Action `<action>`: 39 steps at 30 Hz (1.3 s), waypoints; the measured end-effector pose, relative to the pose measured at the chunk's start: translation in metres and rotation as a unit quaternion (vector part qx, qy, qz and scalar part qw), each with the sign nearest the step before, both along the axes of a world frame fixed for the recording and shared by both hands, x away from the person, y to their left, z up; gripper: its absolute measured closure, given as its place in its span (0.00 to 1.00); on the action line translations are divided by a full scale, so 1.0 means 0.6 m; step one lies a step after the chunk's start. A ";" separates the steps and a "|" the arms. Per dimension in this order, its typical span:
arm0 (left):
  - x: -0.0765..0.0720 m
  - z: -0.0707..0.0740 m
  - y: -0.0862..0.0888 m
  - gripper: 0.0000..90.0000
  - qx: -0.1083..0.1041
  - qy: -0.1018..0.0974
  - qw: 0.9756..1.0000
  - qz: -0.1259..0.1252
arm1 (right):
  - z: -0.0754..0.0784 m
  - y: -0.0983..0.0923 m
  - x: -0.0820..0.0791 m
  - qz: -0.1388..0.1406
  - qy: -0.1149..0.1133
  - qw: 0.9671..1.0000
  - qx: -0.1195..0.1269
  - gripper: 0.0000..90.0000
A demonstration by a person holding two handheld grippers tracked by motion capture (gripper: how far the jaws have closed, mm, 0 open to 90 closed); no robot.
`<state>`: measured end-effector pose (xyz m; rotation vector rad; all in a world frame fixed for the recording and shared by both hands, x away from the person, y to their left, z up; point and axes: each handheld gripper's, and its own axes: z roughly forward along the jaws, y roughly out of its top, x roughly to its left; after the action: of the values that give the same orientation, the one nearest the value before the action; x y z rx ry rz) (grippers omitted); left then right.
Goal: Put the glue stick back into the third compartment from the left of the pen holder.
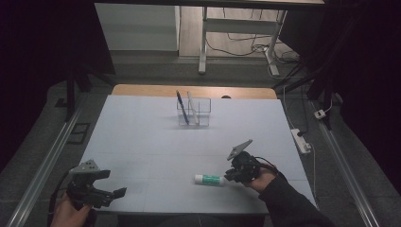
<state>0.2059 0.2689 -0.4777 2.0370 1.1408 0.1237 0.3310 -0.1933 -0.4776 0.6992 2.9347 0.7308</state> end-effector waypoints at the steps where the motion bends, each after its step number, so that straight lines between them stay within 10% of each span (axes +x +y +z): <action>1: 0.000 0.000 0.000 0.02 0.000 0.000 1.000 0.000 | 0.002 0.002 0.001 0.001 -0.006 1.000 0.002 0.78; 18: 0.000 0.000 0.001 0.02 -0.001 0.001 1.000 0.000 | -0.002 0.058 0.004 0.020 -0.040 0.999 0.006 0.03; 39: -0.001 0.000 0.002 0.02 -0.005 0.001 1.000 0.001 | -0.041 0.154 0.007 0.096 -0.045 0.994 -0.039 0.09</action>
<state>0.2055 0.2703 -0.4779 2.0284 1.1425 0.1174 0.3350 -0.1006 -0.5023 0.3700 2.9568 0.6373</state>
